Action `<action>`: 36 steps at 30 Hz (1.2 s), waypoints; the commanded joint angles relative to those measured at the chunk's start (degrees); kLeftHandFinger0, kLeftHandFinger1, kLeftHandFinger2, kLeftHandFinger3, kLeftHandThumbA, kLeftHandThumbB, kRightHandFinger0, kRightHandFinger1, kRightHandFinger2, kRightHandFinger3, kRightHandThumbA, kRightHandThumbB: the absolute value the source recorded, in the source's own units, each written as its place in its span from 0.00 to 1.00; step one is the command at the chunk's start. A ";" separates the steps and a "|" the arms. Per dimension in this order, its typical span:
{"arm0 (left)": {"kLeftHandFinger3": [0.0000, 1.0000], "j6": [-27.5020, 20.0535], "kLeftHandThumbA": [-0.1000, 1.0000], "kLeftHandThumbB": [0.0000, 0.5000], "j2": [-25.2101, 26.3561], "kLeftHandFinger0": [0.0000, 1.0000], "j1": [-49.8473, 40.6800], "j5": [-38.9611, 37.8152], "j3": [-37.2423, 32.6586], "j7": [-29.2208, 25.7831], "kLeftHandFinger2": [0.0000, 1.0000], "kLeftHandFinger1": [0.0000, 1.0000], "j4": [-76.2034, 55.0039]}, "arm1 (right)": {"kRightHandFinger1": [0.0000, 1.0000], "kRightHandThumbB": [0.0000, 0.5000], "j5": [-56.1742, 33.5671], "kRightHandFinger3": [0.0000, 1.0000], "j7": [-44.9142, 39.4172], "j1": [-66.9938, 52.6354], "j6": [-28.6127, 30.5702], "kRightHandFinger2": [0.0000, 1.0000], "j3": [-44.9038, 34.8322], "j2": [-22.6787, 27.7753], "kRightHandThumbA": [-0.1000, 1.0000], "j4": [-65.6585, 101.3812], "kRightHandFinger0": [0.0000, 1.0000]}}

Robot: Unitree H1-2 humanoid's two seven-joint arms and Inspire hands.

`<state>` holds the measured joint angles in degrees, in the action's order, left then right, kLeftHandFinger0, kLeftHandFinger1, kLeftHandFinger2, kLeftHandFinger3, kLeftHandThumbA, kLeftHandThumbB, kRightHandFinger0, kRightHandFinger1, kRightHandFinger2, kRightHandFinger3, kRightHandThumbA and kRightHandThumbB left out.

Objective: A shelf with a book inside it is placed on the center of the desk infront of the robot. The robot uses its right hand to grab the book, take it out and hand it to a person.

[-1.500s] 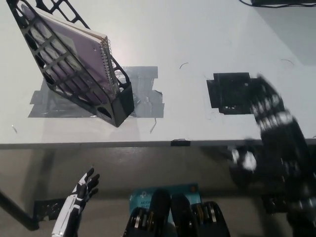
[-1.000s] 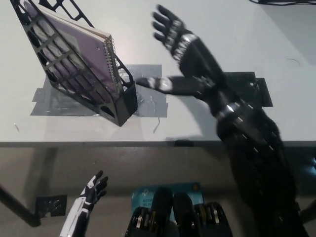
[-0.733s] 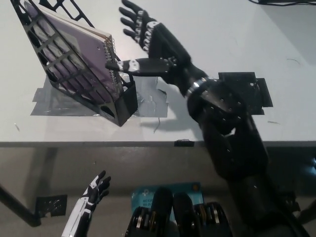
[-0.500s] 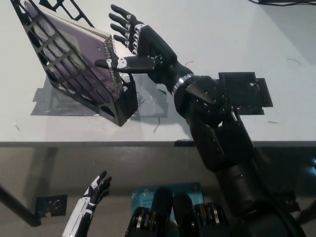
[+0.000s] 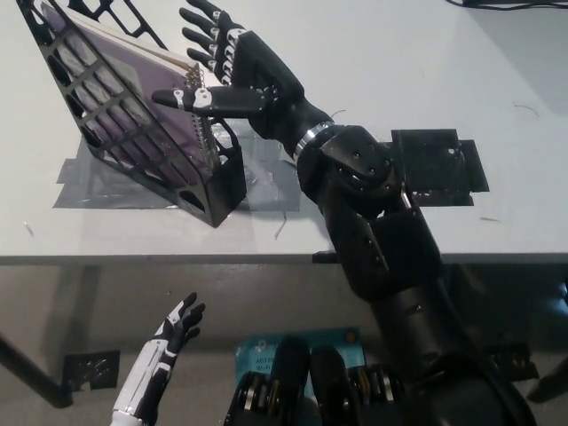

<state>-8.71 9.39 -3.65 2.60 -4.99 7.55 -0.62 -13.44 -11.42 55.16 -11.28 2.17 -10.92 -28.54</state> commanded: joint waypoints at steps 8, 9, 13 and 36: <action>1.00 0.57 0.99 0.66 0.92 1.00 0.52 -0.69 -0.19 1.39 1.00 1.00 -1.93 | 1.00 0.62 -2.05 1.00 -1.02 0.87 1.13 1.00 -1.18 -2.69 1.00 4.01 1.00; 1.00 -0.46 0.99 0.65 0.99 1.00 0.69 -0.53 -0.26 1.34 1.00 1.00 -1.34 | 1.00 0.62 -1.77 1.00 -1.11 0.81 1.29 1.00 -1.03 -2.58 1.00 2.97 1.00; 1.00 -0.25 0.99 0.67 0.95 1.00 0.71 -0.38 -0.29 1.21 1.00 1.00 -1.42 | 1.00 0.61 -1.86 1.00 -1.55 0.79 1.10 1.00 -0.85 -2.59 1.00 1.83 1.00; 1.00 1.50 0.98 0.76 1.63 1.00 2.90 0.50 -0.04 0.90 1.00 1.00 -1.50 | 1.00 0.60 0.11 1.00 -4.12 3.20 5.65 1.00 1.07 -3.42 1.00 -10.12 1.00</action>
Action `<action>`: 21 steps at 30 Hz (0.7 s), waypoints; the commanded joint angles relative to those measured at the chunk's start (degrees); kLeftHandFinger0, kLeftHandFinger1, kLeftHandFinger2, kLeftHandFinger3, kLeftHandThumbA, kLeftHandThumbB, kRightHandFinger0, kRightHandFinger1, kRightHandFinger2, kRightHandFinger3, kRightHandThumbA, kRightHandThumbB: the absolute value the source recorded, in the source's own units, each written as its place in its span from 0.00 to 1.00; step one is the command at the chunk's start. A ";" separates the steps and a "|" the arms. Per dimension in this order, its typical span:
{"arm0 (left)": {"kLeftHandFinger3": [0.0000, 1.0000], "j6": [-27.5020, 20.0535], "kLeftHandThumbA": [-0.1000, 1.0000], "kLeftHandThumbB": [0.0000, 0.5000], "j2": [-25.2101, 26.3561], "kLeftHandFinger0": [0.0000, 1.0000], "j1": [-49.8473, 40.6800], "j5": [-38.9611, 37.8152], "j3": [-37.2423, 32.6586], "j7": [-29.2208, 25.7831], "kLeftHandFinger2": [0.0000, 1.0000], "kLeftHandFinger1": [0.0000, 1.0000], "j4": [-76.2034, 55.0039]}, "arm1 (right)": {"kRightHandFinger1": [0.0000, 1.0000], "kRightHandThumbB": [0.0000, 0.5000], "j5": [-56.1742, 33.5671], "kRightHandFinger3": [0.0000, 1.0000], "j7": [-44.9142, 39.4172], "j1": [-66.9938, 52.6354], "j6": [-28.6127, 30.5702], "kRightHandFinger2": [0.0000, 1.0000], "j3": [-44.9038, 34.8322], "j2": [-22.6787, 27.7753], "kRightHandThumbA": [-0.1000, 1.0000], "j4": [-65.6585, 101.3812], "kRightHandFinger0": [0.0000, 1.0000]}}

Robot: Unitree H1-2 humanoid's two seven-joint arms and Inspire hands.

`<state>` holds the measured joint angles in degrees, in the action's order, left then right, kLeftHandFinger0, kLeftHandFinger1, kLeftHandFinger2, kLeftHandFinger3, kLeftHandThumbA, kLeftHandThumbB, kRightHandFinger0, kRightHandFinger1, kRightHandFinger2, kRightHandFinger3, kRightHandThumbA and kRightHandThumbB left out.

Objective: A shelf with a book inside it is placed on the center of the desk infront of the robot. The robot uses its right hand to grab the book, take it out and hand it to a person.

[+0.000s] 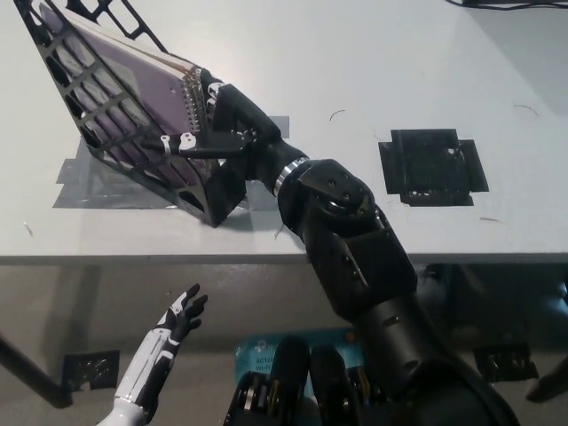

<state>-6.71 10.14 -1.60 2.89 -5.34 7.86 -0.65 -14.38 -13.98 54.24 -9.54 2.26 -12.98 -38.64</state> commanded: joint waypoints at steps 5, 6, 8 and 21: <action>1.00 -1.47 1.00 0.71 1.29 1.00 1.09 1.55 0.00 0.42 1.00 1.00 -1.22 | 1.00 0.58 1.00 1.00 -1.71 5.28 3.98 1.00 1.04 -1.63 1.00 -1.74 1.00; 1.00 -1.63 1.00 0.71 1.36 1.00 1.17 1.57 -0.03 0.51 1.00 1.00 -1.08 | 1.00 0.58 0.95 1.00 -1.63 5.52 3.80 1.00 0.92 -1.71 1.00 -2.18 1.00; 1.00 -1.62 1.00 0.71 1.41 1.00 1.35 1.94 -0.09 0.44 1.00 1.00 -1.00 | 1.00 0.59 1.23 1.00 -1.55 5.92 4.13 1.00 0.91 -1.71 1.00 -3.01 1.00; 1.00 0.00 1.00 0.71 1.37 1.00 1.55 1.48 0.02 0.62 1.00 1.00 -2.28 | 1.00 0.63 2.64 1.00 -1.17 8.26 6.65 1.00 0.94 -1.51 1.00 -8.71 1.00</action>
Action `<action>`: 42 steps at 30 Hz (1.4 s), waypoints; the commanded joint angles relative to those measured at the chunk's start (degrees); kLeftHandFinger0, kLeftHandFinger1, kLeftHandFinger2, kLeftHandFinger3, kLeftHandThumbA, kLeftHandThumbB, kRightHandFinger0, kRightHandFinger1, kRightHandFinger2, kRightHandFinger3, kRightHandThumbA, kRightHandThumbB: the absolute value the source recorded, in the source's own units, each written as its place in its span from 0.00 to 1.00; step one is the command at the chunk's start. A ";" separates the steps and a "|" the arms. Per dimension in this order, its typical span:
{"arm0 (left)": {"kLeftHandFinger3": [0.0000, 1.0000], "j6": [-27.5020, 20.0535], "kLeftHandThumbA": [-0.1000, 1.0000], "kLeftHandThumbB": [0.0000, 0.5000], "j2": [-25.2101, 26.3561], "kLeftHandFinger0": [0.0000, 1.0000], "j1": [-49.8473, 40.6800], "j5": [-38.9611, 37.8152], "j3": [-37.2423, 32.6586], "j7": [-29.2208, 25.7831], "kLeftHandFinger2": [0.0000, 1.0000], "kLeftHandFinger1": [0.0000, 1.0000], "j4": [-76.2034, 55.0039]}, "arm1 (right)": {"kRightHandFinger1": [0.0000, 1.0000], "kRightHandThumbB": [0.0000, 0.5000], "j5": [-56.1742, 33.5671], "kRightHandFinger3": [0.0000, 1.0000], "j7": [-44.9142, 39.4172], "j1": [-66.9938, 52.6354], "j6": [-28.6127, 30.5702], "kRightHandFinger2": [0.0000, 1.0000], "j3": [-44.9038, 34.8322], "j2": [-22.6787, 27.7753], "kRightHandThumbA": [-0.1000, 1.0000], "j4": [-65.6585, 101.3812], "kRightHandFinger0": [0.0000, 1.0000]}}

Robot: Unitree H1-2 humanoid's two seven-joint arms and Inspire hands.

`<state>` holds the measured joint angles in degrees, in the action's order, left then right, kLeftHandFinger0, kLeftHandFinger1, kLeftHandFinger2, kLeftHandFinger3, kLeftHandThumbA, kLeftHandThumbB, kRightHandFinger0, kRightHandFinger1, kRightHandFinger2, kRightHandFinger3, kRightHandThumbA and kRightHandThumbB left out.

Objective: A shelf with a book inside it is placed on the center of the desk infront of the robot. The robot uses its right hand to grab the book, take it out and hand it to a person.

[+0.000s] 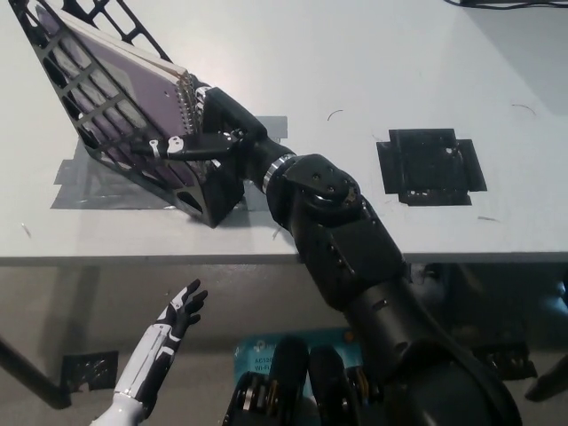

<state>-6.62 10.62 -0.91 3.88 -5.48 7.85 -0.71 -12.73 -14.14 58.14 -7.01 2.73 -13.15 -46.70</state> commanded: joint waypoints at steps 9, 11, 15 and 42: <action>1.00 0.27 1.00 0.70 0.78 1.00 1.07 -0.14 0.29 0.73 1.00 1.00 -2.43 | 1.00 0.57 1.97 1.00 -0.92 5.53 5.75 1.00 0.34 -0.96 1.00 -4.09 1.00; 1.00 -0.20 1.00 0.69 0.86 1.00 1.06 0.00 0.26 0.68 1.00 1.00 -2.29 | 1.00 0.57 2.48 1.00 -1.01 5.67 6.49 1.00 0.59 -0.79 1.00 -4.63 1.00; 1.00 0.72 1.00 0.72 0.77 1.00 0.96 -0.05 0.28 0.65 1.00 1.00 -2.90 | 1.00 0.56 2.92 1.00 -0.94 6.05 7.08 1.00 0.46 -0.64 1.00 -5.45 1.00; 1.00 0.73 1.00 0.73 1.02 1.00 2.08 -0.62 0.21 0.78 1.00 1.00 -2.27 | 0.00 0.00 1.84 0.00 10.80 4.81 3.94 0.00 -6.72 -4.03 0.99 2.13 0.00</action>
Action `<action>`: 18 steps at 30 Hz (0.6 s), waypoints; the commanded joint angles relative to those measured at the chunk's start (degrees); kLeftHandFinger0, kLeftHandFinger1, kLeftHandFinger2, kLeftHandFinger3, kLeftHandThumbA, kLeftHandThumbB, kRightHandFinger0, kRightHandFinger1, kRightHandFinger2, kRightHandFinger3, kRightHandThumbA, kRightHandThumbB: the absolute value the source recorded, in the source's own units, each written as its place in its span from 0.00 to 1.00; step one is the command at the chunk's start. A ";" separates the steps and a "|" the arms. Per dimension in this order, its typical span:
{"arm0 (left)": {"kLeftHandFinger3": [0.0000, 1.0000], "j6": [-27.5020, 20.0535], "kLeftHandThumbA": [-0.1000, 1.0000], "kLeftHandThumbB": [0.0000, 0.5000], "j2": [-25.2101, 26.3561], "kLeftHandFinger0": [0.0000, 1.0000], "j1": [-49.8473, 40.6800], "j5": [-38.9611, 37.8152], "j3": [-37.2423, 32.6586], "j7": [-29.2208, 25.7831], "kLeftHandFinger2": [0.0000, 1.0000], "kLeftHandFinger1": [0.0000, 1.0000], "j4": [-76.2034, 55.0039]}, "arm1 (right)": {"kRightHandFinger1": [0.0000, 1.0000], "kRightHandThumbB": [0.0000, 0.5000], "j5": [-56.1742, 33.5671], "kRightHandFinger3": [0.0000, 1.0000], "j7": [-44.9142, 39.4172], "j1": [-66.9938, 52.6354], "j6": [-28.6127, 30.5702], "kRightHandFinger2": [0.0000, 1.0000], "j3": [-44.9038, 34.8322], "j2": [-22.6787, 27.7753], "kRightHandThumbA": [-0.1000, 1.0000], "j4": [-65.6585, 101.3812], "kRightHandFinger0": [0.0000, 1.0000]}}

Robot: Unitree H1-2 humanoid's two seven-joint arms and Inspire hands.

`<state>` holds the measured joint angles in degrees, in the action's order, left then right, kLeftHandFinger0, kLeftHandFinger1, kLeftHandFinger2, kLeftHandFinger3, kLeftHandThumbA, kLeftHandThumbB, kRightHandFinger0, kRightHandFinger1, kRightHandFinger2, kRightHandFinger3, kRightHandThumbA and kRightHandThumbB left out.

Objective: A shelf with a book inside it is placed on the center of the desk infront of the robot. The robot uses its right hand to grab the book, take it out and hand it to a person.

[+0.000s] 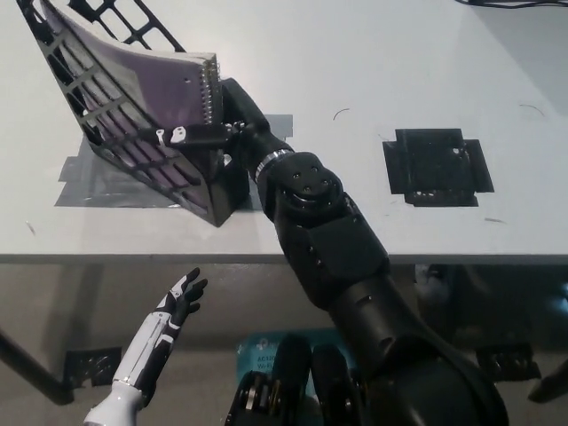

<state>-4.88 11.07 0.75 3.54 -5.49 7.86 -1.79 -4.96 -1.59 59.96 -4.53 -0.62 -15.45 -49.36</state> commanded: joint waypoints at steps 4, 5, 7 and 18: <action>1.00 -1.38 1.00 0.74 0.69 1.00 0.61 -0.22 0.19 0.82 1.00 1.00 -0.70 | 0.00 0.01 -12.74 0.00 -3.55 2.89 -1.71 0.00 -8.91 -3.22 0.95 6.92 0.00; 1.00 -1.33 1.00 0.74 0.70 1.00 0.73 -0.27 0.22 0.83 1.00 1.00 -0.67 | 0.00 0.01 -13.11 0.00 -3.57 3.03 -2.10 0.00 -9.34 -3.29 0.95 7.03 0.00; 1.00 -1.07 1.00 0.74 0.62 1.00 0.80 -0.32 0.26 0.79 1.00 1.00 -0.76 | 0.00 0.00 -14.37 0.00 -3.34 2.99 -3.44 0.00 -10.78 -3.71 0.95 8.79 0.00; 1.00 -1.18 1.00 0.71 0.38 1.00 0.75 -1.61 0.41 1.16 1.00 1.00 -0.59 | 0.00 0.01 -23.78 0.00 -1.43 3.29 -10.89 0.00 -16.27 -6.12 1.00 25.05 0.00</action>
<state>-4.81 11.07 0.82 3.38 -5.48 7.86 -1.57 -18.33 -1.62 58.67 -11.73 -14.89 -18.65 -36.47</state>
